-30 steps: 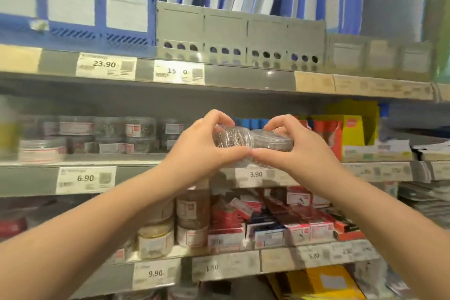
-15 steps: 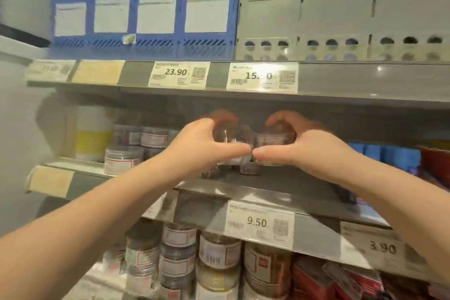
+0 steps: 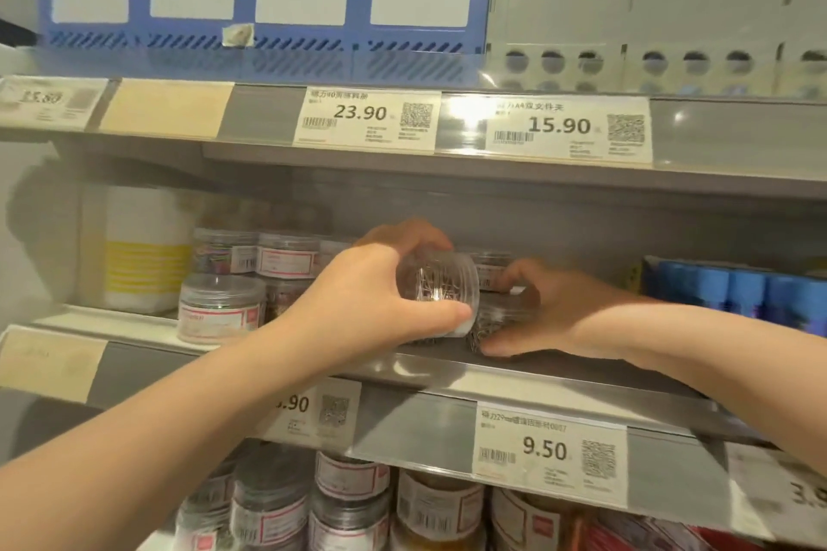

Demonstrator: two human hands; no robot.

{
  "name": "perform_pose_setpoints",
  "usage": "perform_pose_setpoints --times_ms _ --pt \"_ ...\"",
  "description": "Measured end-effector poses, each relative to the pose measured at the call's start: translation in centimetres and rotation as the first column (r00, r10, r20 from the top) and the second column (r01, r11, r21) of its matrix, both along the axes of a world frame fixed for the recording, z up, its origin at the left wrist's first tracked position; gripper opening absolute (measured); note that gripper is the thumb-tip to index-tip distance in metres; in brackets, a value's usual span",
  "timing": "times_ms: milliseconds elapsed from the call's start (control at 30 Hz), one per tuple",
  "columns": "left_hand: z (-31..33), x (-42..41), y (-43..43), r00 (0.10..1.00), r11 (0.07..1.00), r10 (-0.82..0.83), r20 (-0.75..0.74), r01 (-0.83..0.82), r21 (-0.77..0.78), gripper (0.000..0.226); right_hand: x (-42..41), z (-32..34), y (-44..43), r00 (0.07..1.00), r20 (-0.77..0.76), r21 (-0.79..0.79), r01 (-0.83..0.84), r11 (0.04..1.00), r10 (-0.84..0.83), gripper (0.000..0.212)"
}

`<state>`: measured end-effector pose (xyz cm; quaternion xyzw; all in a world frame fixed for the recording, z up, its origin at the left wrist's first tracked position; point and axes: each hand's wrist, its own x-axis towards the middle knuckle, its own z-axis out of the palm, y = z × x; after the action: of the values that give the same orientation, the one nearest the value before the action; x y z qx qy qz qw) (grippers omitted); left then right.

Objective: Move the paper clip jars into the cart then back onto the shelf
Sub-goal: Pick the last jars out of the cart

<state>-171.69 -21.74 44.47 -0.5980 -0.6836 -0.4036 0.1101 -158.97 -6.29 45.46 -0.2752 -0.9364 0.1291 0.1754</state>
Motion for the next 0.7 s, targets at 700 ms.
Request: perform_pose_setpoints --times_ms 700 --pt "-0.3 -0.8 0.0 0.990 0.990 -0.110 0.084 0.101 0.101 0.039 -1.2 -0.4 -0.6 0.995 -0.015 0.035 0.096 0.995 -0.096 0.068"
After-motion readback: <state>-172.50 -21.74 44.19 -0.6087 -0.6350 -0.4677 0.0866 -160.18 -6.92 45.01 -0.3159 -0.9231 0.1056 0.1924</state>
